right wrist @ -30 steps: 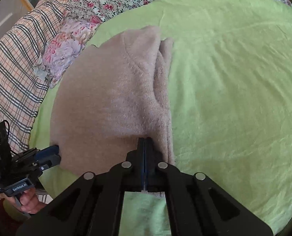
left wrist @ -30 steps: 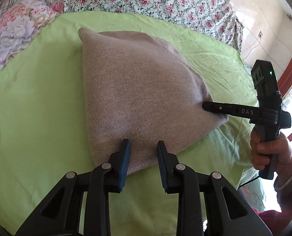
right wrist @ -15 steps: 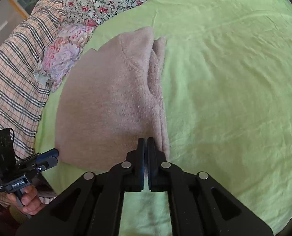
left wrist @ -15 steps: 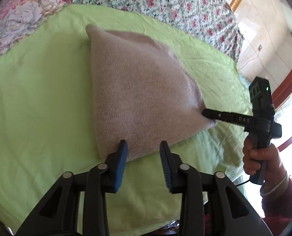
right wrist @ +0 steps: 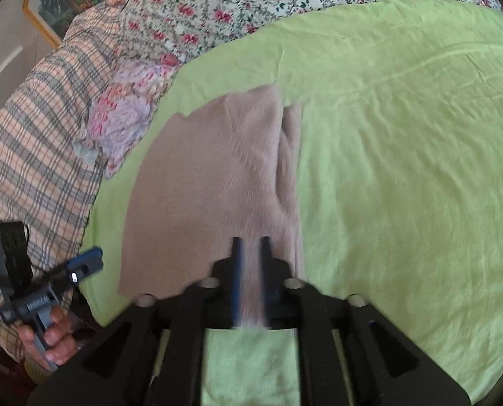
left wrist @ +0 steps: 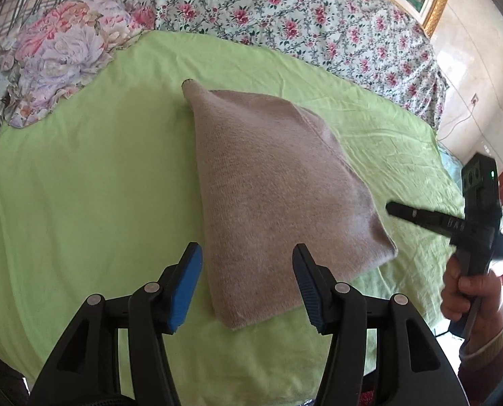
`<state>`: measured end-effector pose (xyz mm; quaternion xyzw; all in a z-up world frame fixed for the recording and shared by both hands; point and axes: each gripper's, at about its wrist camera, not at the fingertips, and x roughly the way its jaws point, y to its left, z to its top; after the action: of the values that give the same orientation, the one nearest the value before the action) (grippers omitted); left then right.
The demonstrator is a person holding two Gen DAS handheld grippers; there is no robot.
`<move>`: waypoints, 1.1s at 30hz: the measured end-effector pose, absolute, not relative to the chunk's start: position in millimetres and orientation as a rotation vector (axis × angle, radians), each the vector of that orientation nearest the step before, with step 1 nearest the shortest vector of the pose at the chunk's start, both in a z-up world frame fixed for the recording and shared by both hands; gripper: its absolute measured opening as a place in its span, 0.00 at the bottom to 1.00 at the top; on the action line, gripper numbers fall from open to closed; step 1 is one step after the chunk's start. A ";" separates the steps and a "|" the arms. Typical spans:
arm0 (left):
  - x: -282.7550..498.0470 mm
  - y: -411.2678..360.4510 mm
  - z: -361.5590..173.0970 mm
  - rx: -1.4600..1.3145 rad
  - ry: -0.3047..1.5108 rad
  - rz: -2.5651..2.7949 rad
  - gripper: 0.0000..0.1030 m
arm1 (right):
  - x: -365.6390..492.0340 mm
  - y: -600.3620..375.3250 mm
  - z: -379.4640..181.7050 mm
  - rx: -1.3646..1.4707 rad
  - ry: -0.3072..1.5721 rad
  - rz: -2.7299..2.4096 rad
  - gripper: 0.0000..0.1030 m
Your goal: Fold small clothes
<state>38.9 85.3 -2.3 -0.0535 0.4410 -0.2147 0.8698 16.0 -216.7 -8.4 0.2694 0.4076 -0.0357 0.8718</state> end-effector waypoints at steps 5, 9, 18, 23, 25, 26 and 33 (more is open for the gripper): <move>56.6 82.9 -10.2 -0.121 0.946 -0.424 0.54 | 66.9 -245.7 -8.1 0.581 0.811 -0.074 0.59; 74.1 85.0 -11.1 -0.132 0.946 -0.399 0.54 | 125.0 -273.2 -16.9 0.629 0.808 -0.067 0.56; 106.5 88.3 -18.2 -0.166 0.962 -0.368 0.54 | 173.6 -285.5 -27.6 0.604 0.808 -0.056 0.08; 112.4 87.1 -27.5 -0.169 0.976 -0.374 0.58 | 178.5 -278.4 -56.1 0.529 0.925 -0.130 0.09; 112.2 87.0 -27.0 -0.161 0.973 -0.370 0.59 | 175.9 -279.3 -47.9 0.520 0.909 -0.147 0.16; 111.6 87.2 -26.8 -0.159 0.974 -0.367 0.59 | 172.4 -278.3 -40.6 0.513 0.904 -0.160 0.19; 96.0 88.2 -22.0 -0.146 0.958 -0.360 0.57 | 107.1 -250.1 9.1 0.499 0.800 -0.140 0.29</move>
<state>96.0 88.2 -22.0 -0.0696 0.4581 -0.1722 0.8693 107.1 -250.1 9.1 0.2402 0.3852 -0.0675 0.8885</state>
